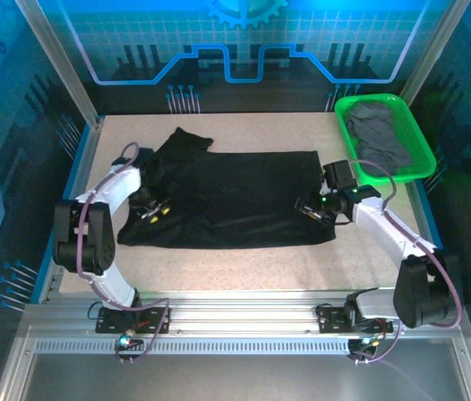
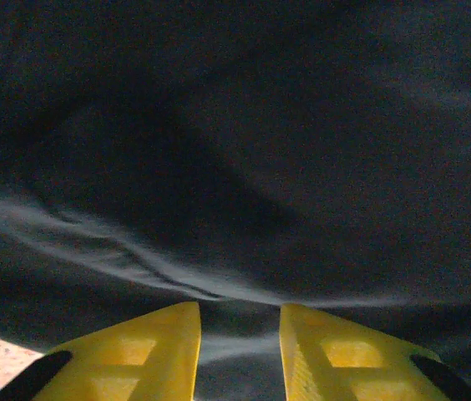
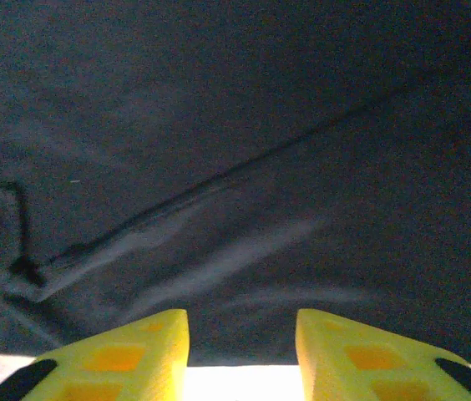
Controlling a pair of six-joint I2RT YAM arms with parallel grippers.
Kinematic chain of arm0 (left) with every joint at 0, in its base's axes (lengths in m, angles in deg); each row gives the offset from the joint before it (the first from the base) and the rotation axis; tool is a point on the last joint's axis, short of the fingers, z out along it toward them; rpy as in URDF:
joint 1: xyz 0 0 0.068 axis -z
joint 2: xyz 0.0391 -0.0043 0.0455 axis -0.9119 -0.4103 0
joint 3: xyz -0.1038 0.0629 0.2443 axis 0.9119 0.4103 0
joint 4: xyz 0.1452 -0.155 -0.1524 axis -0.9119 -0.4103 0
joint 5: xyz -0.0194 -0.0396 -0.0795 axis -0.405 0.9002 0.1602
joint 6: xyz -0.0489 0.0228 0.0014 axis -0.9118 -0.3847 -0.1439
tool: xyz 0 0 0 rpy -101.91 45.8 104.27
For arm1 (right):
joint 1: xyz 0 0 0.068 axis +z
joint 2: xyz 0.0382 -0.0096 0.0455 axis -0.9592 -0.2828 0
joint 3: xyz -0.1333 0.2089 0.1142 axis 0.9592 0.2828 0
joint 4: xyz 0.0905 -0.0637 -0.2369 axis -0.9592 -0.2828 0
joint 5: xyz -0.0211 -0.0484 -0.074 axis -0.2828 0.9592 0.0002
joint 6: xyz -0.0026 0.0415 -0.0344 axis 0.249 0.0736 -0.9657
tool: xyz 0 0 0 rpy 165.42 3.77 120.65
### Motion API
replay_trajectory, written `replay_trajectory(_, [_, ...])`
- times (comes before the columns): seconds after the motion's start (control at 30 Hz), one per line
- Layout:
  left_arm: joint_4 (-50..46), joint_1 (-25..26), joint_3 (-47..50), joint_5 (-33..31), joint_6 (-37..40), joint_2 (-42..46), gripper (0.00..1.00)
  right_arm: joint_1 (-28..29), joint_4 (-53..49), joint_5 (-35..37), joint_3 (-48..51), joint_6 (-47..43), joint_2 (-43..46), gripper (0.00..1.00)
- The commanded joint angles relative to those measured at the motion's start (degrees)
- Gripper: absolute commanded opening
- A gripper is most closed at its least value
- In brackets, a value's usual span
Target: Fold and stack the t-shirts
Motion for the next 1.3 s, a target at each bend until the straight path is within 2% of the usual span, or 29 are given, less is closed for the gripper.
replay_trajectory(0.0, [2.26, -3.33, 4.3, 2.15, -1.48, 1.69, 0.29, -1.72, -5.27, 4.49, 0.36, -3.06, -2.84, 0.38])
replay_trajectory(0.27, [2.91, -13.29, 5.94, -1.18, -2.42, -3.55, 0.24, -3.99, -8.84, 7.7, -3.84, -6.72, -13.54, 0.38])
replay_trajectory(0.57, [3.19, -17.34, 14.41, -0.37, -7.8, 3.64, 0.24, -4.45, -17.03, 12.0, -11.09, -4.44, -25.71, 0.4])
replay_trajectory(0.67, [3.54, -19.32, 16.15, 1.11, -8.08, 3.39, 0.25, -4.49, -18.67, 13.6, -11.25, -3.77, -27.46, 0.39])
replay_trajectory(0.8, [4.13, -21.74, 18.02, 2.48, -8.7, 5.21, 0.25, -4.75, -18.79, 15.23, -9.43, -2.33, -25.61, 0.39])
replay_trajectory(0.97, [2.49, -21.06, 15.91, 2.31, -9.24, 10.56, 0.27, -4.17, -16.94, 15.99, -9.55, -1.93, -17.44, 0.39])
replay_trajectory(1.07, [1.6, -16.16, 12.87, 1.44, -10.17, 13.95, 0.29, -3.69, -13.46, 13.79, -10.45, -3.58, -14.15, 0.4])
replay_trajectory(1.17, [3.96, -10.37, 10.25, 4.12, -11.82, 12.93, 0.3, -3.81, -9.83, 10.29, -12.26, -7.4, -15.71, 0.39])
replay_trajectory(1.27, [7.61, -6.96, 8.6, 8.1, -13.06, 8.47, 0.3, -3.9, -11.05, 11.22, -16.01, -11.36, -20.23, 0.38])
